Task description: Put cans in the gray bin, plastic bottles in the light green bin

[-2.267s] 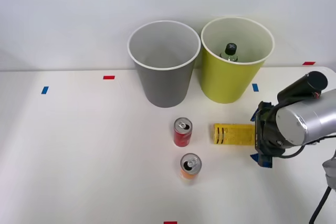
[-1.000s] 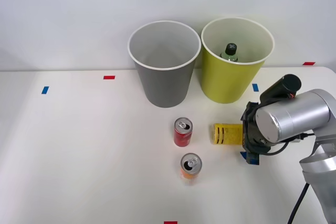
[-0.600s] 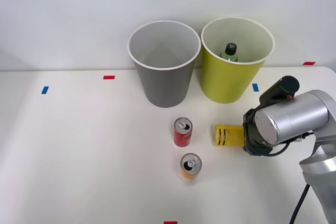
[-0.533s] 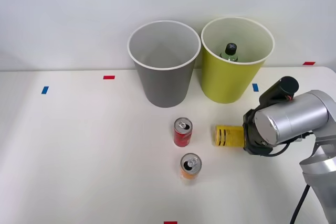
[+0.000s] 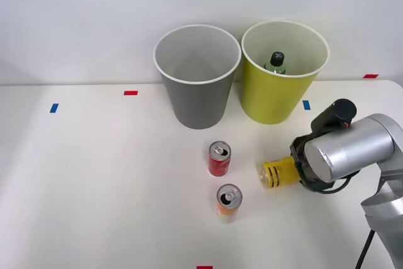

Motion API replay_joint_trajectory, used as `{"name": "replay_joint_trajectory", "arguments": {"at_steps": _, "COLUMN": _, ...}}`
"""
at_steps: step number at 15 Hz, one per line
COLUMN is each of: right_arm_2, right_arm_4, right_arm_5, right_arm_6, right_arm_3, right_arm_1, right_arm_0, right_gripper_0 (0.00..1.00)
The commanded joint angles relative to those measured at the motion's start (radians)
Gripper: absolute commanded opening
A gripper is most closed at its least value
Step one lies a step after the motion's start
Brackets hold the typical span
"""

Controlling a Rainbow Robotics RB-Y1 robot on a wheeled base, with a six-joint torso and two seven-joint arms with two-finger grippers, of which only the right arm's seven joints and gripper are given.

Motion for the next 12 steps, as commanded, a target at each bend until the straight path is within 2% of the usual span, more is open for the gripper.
{"name": "replay_joint_trajectory", "arguments": {"at_steps": 1, "right_arm_2": -0.001, "right_arm_4": 0.043, "right_arm_5": 0.000, "right_arm_6": 0.132, "right_arm_3": -0.130, "right_arm_1": -0.016, "right_arm_0": 0.077, "right_gripper_0": 0.00}}
{"name": "replay_joint_trajectory", "arguments": {"at_steps": 5, "right_arm_2": -0.030, "right_arm_4": 0.100, "right_arm_5": 0.000, "right_arm_6": 0.304, "right_arm_3": -0.267, "right_arm_1": -0.016, "right_arm_0": 0.157, "right_gripper_0": 0.00}}
{"name": "replay_joint_trajectory", "arguments": {"at_steps": 12, "right_arm_2": -0.111, "right_arm_4": 0.173, "right_arm_5": -0.053, "right_arm_6": 0.752, "right_arm_3": -0.510, "right_arm_1": 0.013, "right_arm_0": 0.301, "right_gripper_0": 0.00}}
